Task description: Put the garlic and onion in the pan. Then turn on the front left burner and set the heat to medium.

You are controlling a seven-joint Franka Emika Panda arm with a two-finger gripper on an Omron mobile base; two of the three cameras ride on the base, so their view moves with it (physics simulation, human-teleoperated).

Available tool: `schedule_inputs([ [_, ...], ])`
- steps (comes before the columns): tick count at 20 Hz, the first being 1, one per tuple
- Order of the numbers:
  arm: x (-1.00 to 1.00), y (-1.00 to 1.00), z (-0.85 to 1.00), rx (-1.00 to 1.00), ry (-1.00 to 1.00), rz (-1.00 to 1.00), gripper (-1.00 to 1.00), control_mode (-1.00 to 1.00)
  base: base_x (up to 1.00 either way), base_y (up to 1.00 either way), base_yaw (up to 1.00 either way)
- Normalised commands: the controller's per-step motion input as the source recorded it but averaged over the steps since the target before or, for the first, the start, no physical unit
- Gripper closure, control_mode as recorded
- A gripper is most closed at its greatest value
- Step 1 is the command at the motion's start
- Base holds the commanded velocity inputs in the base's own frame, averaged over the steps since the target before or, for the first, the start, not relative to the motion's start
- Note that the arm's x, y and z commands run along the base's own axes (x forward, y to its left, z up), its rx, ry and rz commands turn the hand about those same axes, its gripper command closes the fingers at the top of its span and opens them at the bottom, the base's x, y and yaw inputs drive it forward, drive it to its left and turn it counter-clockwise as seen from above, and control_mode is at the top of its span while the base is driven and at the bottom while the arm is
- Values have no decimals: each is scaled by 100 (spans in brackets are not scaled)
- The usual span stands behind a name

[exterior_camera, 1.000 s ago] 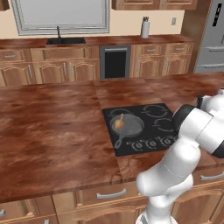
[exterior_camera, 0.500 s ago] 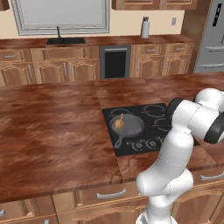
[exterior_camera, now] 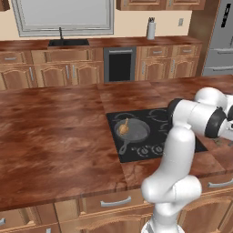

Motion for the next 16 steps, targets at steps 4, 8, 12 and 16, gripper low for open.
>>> schedule_inputs([
  [4, 16, -9, -17, 0, 0, 0, -100, -100, 0, 0, 0],
  [8, 22, 0, -12, 0, 1, 0, -100, -100, 0, 0, 0],
  [12, 19, -3, -21, 0, 0, 0, -100, -100, 0, 0, 0],
  [16, 15, -5, -24, 0, 0, 0, -100, -100, 0, 0, 0],
])
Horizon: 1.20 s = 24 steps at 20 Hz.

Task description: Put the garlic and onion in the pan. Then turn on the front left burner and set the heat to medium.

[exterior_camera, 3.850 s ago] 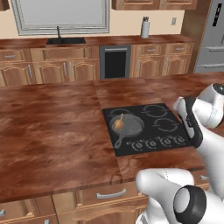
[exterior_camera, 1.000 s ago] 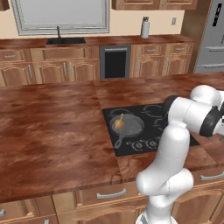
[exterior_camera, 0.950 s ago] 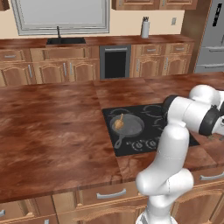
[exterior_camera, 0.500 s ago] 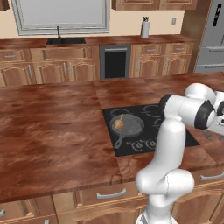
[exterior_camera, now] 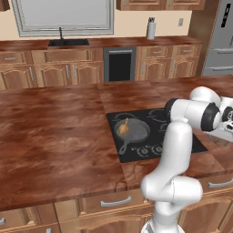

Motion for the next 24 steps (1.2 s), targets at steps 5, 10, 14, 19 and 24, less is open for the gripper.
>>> schedule_inputs([
  [5, 15, -11, -18, 0, 0, 0, -100, -100, 0, 0, 0],
  [10, 17, -17, -14, 0, 1, 0, -100, -100, 0, 0, 0],
  [14, 18, -14, -11, 0, 2, 0, -100, -100, 0, 0, 0],
  [19, 15, -10, -12, 0, 3, 0, -100, -100, 0, 0, 0],
  [24, 2, -1, -24, -1, 7, 0, 100, -100, 0, 0, 0],
])
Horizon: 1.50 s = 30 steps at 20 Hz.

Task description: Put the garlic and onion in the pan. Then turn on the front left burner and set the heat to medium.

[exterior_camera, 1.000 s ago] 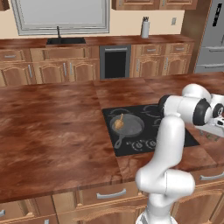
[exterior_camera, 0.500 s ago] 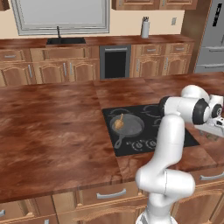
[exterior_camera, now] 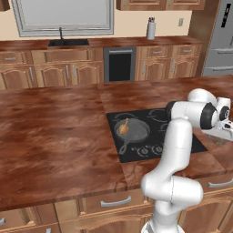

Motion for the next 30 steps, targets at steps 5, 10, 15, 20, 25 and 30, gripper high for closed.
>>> schedule_inputs([
  [5, -8, 0, -70, -3, 11, -3, 100, -100, 0, 0, 0],
  [10, -31, 0, -68, -1, 3, -8, 100, -100, 0, 0, 0],
  [15, -68, 0, -6, 0, -26, -13, 100, -100, 0, 0, 0],
  [20, -51, 0, 30, 0, -55, -9, 100, -100, 0, 0, 0],
  [25, -7, 19, 72, -3, -53, -6, 100, -100, 0, 0, 0],
  [30, 0, 55, 71, -8, -38, -3, 100, -100, 0, 0, 0],
])
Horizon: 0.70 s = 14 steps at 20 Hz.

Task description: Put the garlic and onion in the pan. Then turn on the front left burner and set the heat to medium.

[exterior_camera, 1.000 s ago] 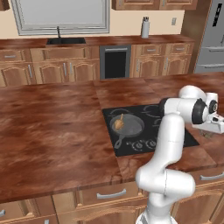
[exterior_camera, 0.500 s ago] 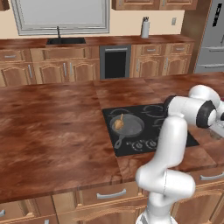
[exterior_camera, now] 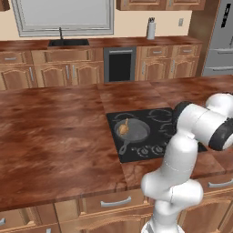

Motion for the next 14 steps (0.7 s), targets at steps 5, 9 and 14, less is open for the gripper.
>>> schedule_inputs([
  [5, 0, 66, 68, -5, -9, 0, 100, -100, 0, 0, 0],
  [9, 0, 64, 68, -1, 0, 0, 100, -100, 0, 0, 0],
  [14, 0, 59, 77, 0, 2, 0, 100, -100, 0, 0, 0],
])
